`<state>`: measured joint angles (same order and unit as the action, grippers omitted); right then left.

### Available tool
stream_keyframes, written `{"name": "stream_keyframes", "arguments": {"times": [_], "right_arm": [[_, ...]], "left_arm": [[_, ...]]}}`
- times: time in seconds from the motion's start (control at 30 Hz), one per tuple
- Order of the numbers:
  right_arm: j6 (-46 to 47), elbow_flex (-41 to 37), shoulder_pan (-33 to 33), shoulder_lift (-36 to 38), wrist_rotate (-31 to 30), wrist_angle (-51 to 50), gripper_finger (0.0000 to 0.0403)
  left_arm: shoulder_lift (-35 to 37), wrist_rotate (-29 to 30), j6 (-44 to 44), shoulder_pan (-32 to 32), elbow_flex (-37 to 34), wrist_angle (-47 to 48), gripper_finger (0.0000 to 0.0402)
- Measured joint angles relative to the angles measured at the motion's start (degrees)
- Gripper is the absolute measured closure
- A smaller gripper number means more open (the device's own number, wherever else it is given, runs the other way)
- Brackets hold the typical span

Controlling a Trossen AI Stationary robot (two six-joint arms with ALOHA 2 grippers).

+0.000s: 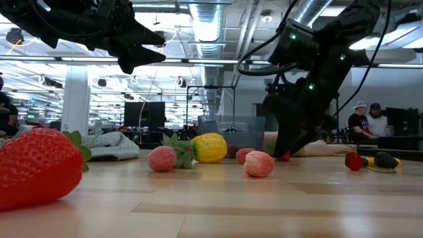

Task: Pick and placing Produce into tupperware
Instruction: Put the red strawberry into the black bin

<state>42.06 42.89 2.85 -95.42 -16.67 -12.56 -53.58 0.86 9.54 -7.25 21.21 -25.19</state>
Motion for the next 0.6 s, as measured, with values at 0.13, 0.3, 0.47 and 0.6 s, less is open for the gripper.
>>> {"name": "stream_keyframes", "arguments": {"times": [0.13,0.3,0.47,0.6], "right_arm": [[1.0,0.0,0.6,1.0,1.8,-0.6,0.0255],[1.6,0.0,2.9,4.7,1.8,-0.4,0.0238],[2.5,0.0,5.8,10.2,1.4,-0.2,0.0254],[2.5,0.1,7.0,13.7,-0.3,0.0,0.0250]], "left_arm": [[0.0,0.0,0.0,0.0,0.0,0.0,0.0135],[0.0,0.0,0.0,0.0,0.0,0.0,0.0135],[0.0,0.0,0.0,0.0,0.0,0.0,0.0135],[0.0,0.0,0.0,0.0,0.0,0.0,0.0135]]}}
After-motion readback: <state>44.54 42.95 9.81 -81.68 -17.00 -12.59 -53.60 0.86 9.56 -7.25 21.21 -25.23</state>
